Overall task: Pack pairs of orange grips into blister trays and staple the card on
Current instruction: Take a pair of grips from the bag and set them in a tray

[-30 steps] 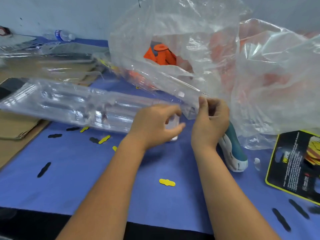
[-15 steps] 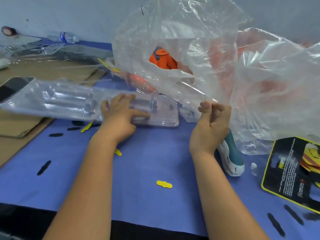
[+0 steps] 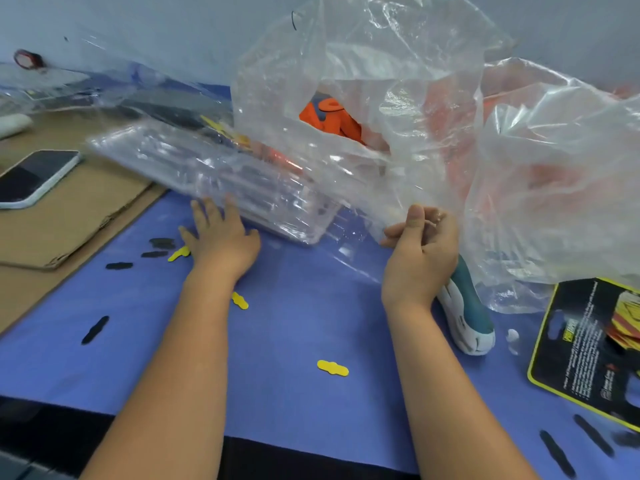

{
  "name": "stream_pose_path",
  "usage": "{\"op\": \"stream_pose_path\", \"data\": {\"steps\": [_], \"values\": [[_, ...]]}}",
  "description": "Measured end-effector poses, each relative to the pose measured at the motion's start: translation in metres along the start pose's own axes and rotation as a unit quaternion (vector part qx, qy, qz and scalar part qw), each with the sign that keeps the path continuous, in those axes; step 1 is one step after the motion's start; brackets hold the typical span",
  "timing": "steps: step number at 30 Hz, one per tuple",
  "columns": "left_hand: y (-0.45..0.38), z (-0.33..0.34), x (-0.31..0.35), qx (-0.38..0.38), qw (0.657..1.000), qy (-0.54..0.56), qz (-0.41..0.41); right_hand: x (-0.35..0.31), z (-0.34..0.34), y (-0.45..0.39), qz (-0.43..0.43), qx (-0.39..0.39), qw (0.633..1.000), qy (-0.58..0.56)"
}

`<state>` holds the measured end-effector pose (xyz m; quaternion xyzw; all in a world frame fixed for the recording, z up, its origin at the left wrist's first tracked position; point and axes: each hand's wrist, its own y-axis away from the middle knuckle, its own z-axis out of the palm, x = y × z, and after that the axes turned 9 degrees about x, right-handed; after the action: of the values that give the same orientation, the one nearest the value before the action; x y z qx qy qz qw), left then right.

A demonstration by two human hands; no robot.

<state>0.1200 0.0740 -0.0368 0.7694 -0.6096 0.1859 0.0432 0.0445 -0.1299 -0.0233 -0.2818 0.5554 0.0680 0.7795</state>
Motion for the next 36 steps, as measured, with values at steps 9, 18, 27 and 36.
{"op": "stream_pose_path", "data": {"steps": [9, 18, 27, 36], "values": [[0.048, -0.062, 0.058, -0.102, 0.983, -0.125, 0.084, -0.004, -0.001, -0.010, 0.079, -0.034, 0.996, 0.032], [0.107, -0.075, 0.095, 0.168, 0.903, 0.153, 0.366, -0.029, -0.035, -0.026, 0.115, -0.108, 0.983, 0.097], [0.108, -0.015, 0.090, 0.049, 0.940, -0.022, 0.337, -0.042, -0.083, -0.035, 0.046, -0.215, 0.934, 0.282], [0.087, -0.002, 0.089, 0.000, 0.957, -0.001, 0.290, -0.058, -0.059, -0.022, -0.178, -0.170, 0.840, 0.483]]}}
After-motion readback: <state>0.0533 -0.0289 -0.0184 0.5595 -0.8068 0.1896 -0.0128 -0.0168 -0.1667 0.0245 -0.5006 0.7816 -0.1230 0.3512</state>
